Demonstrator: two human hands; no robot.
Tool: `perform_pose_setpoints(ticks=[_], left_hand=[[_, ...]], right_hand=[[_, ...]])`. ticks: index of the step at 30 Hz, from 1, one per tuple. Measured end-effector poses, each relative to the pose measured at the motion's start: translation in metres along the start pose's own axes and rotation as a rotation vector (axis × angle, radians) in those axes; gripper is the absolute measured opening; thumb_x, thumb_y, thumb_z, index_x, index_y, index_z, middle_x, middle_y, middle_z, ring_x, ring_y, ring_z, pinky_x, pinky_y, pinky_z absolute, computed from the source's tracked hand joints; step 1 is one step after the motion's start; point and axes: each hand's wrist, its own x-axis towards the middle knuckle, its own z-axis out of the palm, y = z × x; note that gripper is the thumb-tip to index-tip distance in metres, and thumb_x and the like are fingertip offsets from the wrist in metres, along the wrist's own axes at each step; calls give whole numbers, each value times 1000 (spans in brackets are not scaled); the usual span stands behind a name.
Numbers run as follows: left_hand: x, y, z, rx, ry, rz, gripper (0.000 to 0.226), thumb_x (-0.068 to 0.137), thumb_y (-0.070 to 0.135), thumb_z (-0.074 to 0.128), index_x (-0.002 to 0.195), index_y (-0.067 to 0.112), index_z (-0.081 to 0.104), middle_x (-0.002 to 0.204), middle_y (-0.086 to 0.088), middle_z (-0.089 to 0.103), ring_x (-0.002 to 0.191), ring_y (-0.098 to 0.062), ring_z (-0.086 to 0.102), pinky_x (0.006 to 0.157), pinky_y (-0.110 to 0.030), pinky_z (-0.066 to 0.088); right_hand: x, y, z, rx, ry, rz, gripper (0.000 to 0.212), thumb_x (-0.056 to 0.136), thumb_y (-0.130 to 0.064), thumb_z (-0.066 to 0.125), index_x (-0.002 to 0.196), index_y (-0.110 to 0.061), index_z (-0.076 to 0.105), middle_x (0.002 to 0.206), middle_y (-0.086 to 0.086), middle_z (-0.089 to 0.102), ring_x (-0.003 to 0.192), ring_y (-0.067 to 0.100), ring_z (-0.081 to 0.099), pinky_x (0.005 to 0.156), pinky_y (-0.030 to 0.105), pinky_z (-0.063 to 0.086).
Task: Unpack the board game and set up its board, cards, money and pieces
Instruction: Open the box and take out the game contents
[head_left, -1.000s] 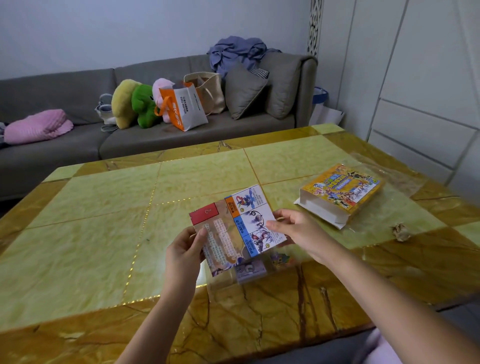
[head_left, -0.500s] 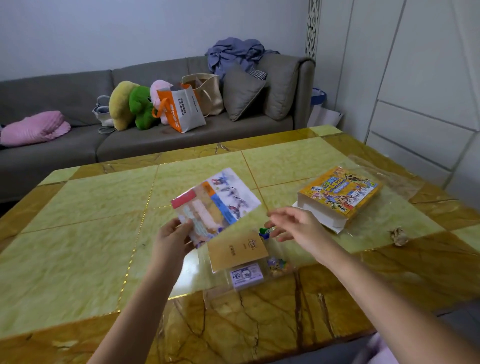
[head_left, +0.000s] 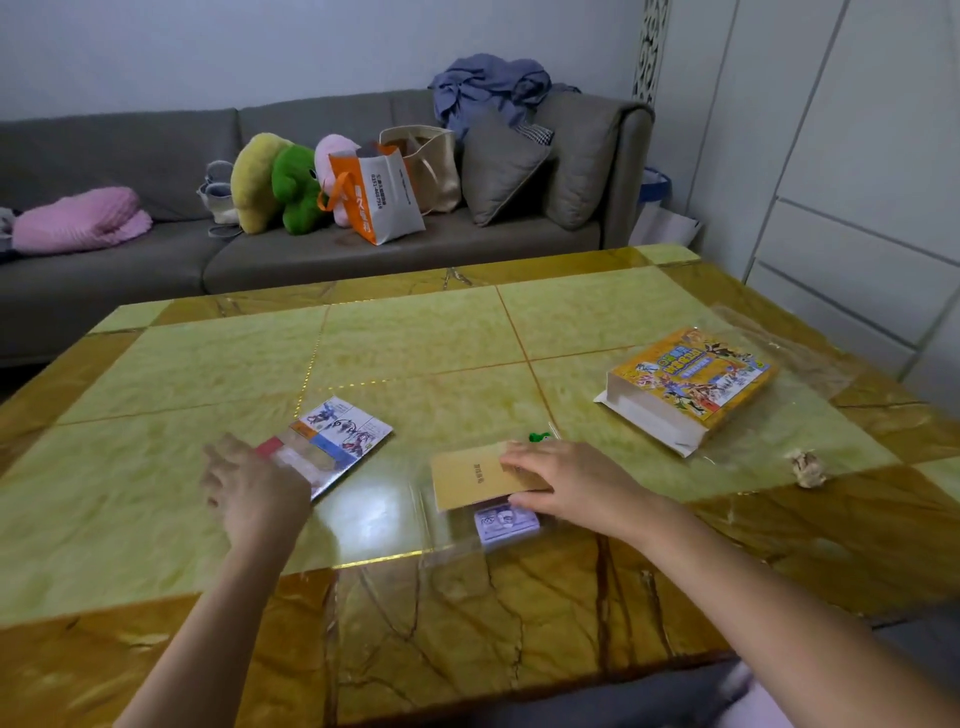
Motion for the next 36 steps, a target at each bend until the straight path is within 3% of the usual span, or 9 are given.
perform_pose_setpoints(ticks=[3,7,12,16,19,22,29,32,36], left_hand=[[-23,16,-4,-118,-45,326,38,93,1,44,130,1,50,132,-17,52,124,-34,44,100,-38,33],[-48,40,-14,-541,-393,276,19,98,24,49,93,18,66,93,0,69,93,-21,65,76,-28,49],[-43,50,-34,-703,-662,101,39,92,47,49,99,14,70,89,-3,73,76,-14,66,69,-25,50],[-31,36,-48,-523,-899,222,25,85,21,66,109,16,69,73,5,70,59,-6,61,50,-13,44],[-9,20,-50,-475,-814,153,39,78,15,75,115,10,66,90,-6,73,72,-18,67,66,-30,50],[12,2,-49,-285,-607,144,19,87,11,65,106,10,69,97,-15,70,81,-29,66,81,-45,52],[13,-9,-39,298,-358,276,24,86,22,62,108,15,67,104,-4,67,91,-23,61,70,-27,41],[-5,1,-39,175,-176,333,18,90,22,55,92,9,67,86,-10,71,78,-26,65,62,-30,44],[-45,24,-29,-127,-705,70,55,94,44,53,73,-4,69,60,-12,68,43,-17,60,43,-22,49]], right_hand=[[4,-3,-6,-38,61,-44,38,99,-32,45,135,-26,51,134,-7,57,114,15,58,94,24,42],[14,-11,-18,84,234,-66,35,97,-13,50,129,-23,58,128,-4,61,117,10,58,100,15,36],[33,-50,-21,96,304,-345,37,86,-10,56,121,-17,64,124,5,64,115,22,61,103,34,42],[40,-72,-9,92,296,-410,40,85,-8,62,124,-15,62,123,6,65,112,22,62,99,36,48],[35,-77,-2,140,246,-157,44,93,-22,57,136,-22,51,136,-2,54,120,15,54,101,32,45],[20,-72,7,83,206,90,27,95,-31,53,119,-21,62,120,-5,61,101,13,59,87,28,47],[-23,-67,21,47,75,58,29,83,-50,63,102,-28,64,103,-17,57,87,0,53,75,17,44],[-28,-64,24,-14,77,19,31,82,-44,67,108,-29,60,110,-21,54,96,0,53,75,14,41],[-29,-63,30,-36,194,-12,18,73,-24,80,81,-21,64,84,-12,61,77,9,61,59,22,48]])
